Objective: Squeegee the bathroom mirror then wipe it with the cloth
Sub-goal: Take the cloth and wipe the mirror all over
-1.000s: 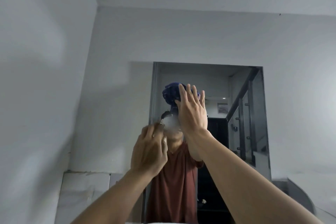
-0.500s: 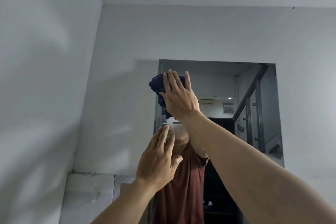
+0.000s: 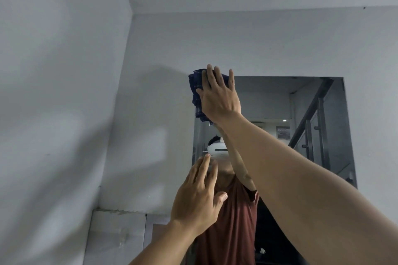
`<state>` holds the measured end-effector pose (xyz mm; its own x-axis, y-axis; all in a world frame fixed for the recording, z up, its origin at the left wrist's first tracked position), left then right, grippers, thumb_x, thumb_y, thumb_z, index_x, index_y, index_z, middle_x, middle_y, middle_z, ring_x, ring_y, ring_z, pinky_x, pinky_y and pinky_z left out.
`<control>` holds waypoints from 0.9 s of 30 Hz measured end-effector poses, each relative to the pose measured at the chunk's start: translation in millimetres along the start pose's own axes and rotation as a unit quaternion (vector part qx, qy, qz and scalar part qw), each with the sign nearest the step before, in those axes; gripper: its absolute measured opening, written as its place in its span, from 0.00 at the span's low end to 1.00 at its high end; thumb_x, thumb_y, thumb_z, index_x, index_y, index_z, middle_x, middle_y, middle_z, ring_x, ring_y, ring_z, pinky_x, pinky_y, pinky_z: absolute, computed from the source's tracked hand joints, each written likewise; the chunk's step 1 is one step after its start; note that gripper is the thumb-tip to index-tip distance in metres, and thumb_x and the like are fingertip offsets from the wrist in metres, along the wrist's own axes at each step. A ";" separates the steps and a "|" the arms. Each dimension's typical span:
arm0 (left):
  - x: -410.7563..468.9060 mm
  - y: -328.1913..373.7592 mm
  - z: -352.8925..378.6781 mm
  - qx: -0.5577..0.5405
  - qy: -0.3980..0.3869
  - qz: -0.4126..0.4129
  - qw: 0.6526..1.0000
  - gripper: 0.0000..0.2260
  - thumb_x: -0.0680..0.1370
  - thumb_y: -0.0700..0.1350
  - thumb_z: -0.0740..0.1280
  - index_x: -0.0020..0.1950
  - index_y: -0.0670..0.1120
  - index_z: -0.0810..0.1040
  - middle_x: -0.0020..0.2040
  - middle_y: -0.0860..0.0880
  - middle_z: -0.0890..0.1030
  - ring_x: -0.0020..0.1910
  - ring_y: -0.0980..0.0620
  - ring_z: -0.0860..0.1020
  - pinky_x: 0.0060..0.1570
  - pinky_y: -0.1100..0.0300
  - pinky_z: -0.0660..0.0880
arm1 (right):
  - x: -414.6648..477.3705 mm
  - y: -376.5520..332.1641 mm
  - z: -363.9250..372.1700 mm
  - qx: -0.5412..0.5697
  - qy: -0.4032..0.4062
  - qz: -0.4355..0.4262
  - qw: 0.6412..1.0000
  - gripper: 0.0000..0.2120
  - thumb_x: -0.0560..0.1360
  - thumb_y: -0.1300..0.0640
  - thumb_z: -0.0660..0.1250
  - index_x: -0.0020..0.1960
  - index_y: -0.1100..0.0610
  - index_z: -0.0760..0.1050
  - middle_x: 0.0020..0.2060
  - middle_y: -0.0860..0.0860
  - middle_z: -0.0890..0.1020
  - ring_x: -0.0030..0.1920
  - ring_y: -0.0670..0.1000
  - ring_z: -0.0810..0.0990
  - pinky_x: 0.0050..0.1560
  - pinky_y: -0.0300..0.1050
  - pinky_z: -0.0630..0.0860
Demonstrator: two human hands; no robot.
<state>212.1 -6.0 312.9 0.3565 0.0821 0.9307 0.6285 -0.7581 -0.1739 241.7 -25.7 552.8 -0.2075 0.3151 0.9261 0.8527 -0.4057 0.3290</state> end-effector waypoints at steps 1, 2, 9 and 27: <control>0.1 0.0 -0.5 0.002 0.001 0.000 1.000 0.34 0.78 0.62 0.62 0.78 0.43 0.64 0.79 0.41 0.65 0.77 0.43 0.65 0.71 0.51 0.70 | -2.2 4.1 -0.1 0.007 0.000 0.004 1.000 0.28 0.85 0.49 0.47 0.80 0.62 0.53 0.81 0.59 0.56 0.80 0.59 0.53 0.79 0.65 0.46; 0.2 -0.3 -1.0 0.003 0.000 0.000 1.000 0.34 0.78 0.62 0.62 0.78 0.43 0.64 0.78 0.41 0.65 0.77 0.43 0.65 0.71 0.51 0.70 | -4.3 10.0 -1.0 0.014 0.003 0.012 1.000 0.27 0.85 0.49 0.47 0.80 0.62 0.54 0.80 0.59 0.56 0.80 0.60 0.55 0.79 0.65 0.47; 0.9 0.0 -1.3 0.001 -0.007 0.002 1.000 0.34 0.78 0.61 0.63 0.79 0.43 0.64 0.79 0.41 0.63 0.77 0.43 0.64 0.71 0.52 0.70 | -31.7 76.5 -9.5 0.022 0.013 0.051 0.998 0.27 0.85 0.48 0.48 0.79 0.60 0.56 0.80 0.59 0.58 0.79 0.60 0.58 0.78 0.65 0.52; 2.4 8.1 -5.5 -0.033 -0.007 -0.016 0.999 0.40 0.74 0.55 0.72 0.80 0.41 0.59 0.76 0.39 0.66 0.76 0.39 0.65 0.67 0.48 0.74 | -121.3 258.0 -37.4 0.018 0.013 0.252 0.968 0.28 0.85 0.47 0.47 0.82 0.56 0.51 0.81 0.62 0.55 0.80 0.60 0.55 0.79 0.60 0.51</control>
<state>214.3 -15.5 315.6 0.3468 0.1152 0.9308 0.5932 -0.7957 -0.1225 469.0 -200.7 532.2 0.2274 0.0641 0.9717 0.8651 -0.4714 -0.1714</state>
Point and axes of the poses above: each hand's wrist, its own x-axis towards the middle knuckle, its own z-axis out of the palm, y = z × x, the point moved 9 cm from there along x, towards the middle knuckle
